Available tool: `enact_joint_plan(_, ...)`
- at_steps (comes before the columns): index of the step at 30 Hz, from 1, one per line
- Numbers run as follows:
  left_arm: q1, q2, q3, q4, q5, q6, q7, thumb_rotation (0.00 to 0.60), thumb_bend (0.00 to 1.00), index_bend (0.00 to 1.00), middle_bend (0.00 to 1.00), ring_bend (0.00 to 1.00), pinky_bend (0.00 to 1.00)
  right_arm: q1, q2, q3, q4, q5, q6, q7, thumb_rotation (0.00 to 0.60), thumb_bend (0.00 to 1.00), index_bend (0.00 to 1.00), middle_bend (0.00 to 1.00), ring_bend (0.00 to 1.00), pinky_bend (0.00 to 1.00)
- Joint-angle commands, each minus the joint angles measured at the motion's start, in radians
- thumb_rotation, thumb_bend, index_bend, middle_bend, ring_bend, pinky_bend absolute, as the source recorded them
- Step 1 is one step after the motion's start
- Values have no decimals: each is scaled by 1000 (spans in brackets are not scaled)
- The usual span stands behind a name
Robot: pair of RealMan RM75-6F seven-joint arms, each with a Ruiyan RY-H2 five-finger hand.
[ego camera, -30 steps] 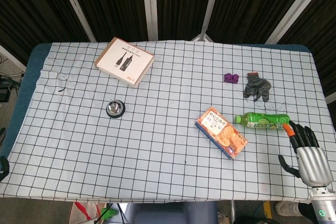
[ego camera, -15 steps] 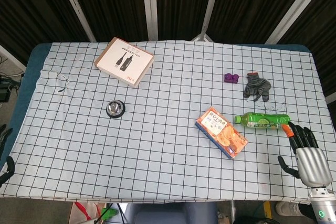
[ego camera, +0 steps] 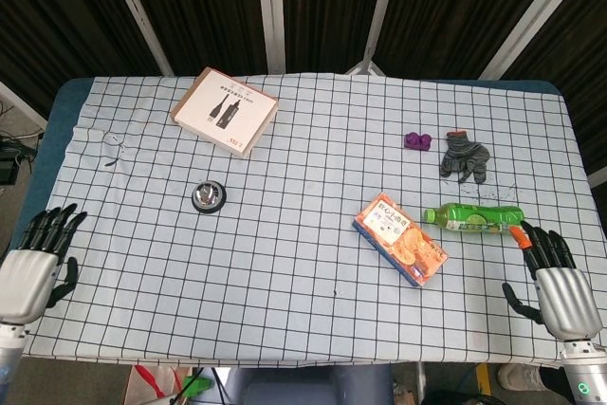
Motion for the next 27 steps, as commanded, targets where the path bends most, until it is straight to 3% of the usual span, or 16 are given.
enact_joint_plan(1, -81, -71, -45, 45, 13, -65, 17, 600, 899, 0, 0, 0, 0, 0, 0, -1, 0, 0, -2, 1, 600, 388, 79, 0, 0, 0)
enact_joint_plan(9, -218, -191, -112, 104, -128, -250, 84, 600, 900, 0, 0, 0, 0, 1, 4, 0, 4, 8, -7, 14, 600, 388, 78, 0, 0, 0)
enact_joint_plan(27, -405, -408, -168, 305, -317, -458, 155, 600, 900, 0, 0, 0, 0, 2, 8, 1, 12, 11, -11, 31, 600, 388, 79, 0, 0, 0)
